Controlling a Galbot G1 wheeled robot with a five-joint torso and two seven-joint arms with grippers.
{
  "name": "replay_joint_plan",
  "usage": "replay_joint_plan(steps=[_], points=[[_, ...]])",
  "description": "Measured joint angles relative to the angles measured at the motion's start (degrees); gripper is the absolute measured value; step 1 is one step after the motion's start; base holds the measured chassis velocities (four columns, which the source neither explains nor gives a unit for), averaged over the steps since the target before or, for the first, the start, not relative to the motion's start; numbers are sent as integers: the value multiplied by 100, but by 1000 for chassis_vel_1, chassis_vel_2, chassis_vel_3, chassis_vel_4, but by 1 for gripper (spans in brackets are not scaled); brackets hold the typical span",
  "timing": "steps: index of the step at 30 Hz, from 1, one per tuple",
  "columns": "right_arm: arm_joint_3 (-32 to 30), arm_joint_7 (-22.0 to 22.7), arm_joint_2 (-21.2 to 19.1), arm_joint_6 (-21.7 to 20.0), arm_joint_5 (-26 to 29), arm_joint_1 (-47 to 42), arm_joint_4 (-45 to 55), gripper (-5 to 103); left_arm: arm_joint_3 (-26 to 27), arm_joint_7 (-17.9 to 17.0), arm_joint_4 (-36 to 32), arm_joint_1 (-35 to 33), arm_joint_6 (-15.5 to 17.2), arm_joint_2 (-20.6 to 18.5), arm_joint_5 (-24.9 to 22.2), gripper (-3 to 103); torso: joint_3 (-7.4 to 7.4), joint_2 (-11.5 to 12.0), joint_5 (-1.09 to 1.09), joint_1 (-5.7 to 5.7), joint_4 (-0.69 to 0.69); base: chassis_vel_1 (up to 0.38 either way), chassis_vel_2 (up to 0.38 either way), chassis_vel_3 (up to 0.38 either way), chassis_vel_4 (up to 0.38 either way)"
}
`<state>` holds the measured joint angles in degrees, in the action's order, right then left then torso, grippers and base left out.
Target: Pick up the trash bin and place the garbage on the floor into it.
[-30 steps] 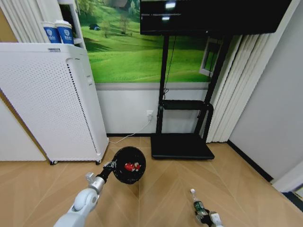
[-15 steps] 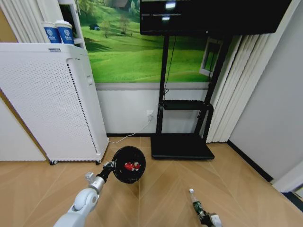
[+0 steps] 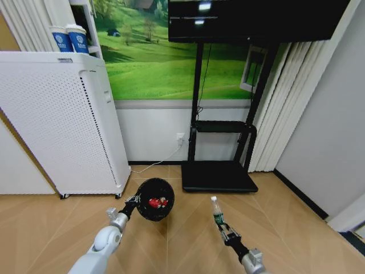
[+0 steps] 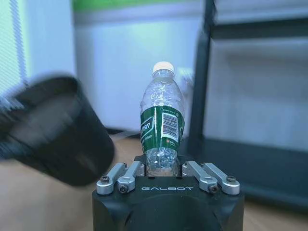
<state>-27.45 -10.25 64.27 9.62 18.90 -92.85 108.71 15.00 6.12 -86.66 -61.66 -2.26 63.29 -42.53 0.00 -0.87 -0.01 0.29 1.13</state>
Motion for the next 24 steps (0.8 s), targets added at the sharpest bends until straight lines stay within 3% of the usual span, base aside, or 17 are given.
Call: replay_joint_plan(steps=[3, 5, 13, 24], points=[[5, -71, 2, 57, -10, -47, 168, 29, -107, -9, 60, 62, 0, 1, 17, 4, 0, 0, -2, 0, 2, 0, 0, 0, 0], [79, -359, 132, 414, -533, -97, 412, 29, -545, -25, 240, 295, 86, 8, 13, 4, 0, 0, 2, 0, 1, 0, 0, 0, 0], [402, -768, 292, 798, -1124, -401, 559, 29, -1427, -4, 324, 776, 275, 98, -147, 4, 0, 0, 2, 0, 2, 0, 0, 0, 0], [557, -846, 334, 872, -1259, -330, 352, 29, -1879, 375, -133, 521, 404, 100, -169, 4, 0, 0, 2, 0, 0, 0, 0, 0, 0]])
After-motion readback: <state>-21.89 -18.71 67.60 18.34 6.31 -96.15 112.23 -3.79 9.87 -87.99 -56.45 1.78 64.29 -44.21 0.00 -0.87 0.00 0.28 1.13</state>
